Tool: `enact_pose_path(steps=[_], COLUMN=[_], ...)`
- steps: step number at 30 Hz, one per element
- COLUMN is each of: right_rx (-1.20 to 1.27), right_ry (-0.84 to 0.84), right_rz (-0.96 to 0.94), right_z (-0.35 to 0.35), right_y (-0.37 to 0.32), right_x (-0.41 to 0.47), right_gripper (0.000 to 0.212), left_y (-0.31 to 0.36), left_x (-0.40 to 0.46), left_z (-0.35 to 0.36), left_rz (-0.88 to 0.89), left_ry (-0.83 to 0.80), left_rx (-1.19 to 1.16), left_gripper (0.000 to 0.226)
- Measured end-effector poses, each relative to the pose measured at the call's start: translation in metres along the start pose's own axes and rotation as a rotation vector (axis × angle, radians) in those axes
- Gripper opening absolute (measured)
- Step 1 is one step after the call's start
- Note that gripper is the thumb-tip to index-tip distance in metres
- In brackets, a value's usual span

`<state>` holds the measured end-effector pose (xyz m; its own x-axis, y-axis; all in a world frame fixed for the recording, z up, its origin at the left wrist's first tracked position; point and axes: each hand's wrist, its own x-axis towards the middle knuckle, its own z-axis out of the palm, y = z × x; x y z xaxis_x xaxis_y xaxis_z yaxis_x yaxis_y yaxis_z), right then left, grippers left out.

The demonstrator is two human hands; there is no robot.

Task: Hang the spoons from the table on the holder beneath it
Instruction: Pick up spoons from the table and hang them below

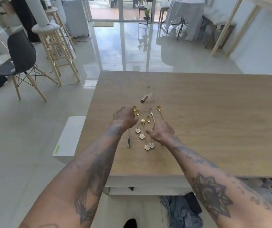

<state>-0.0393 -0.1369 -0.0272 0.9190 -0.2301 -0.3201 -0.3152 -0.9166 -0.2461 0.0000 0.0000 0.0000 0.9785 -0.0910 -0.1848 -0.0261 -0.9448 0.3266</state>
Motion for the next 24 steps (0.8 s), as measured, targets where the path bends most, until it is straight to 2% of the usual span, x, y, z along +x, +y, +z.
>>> enact_pose_path(steps=[5, 7, 9, 14, 19, 24], right_rx=[-0.064, -0.070, -0.079, -0.047, -0.059, -0.045], right_ry=[-0.028, -0.033, -0.033, -0.043, -0.043, -0.031], right_rz=[0.061, 0.065, 0.079, 0.094, 0.132, 0.169], right_z=[0.003, 0.004, 0.003, 0.004, 0.007, 0.014], right_y=[-0.009, -0.009, -0.010, -0.015, -0.019, -0.021], right_x=[0.008, 0.013, 0.015, 0.021, 0.026, 0.027], right_gripper=[0.054, 0.051, 0.048, 0.045, 0.032, 0.042], left_y=[0.009, 0.011, 0.011, 0.011, 0.014, 0.014], left_x=[0.017, 0.023, 0.027, 0.036, 0.041, 0.041], left_z=[0.011, 0.015, 0.018, 0.025, 0.025, 0.030], left_rz=[-0.027, -0.032, -0.040, -0.072, -0.183, -0.267], left_ry=[-0.052, -0.072, -0.085, -0.101, -0.109, -0.121], left_rx=[-0.012, -0.013, -0.012, -0.068, -0.142, -0.215], left_gripper=[0.021, 0.014, 0.021, 0.016, 0.019, 0.024])
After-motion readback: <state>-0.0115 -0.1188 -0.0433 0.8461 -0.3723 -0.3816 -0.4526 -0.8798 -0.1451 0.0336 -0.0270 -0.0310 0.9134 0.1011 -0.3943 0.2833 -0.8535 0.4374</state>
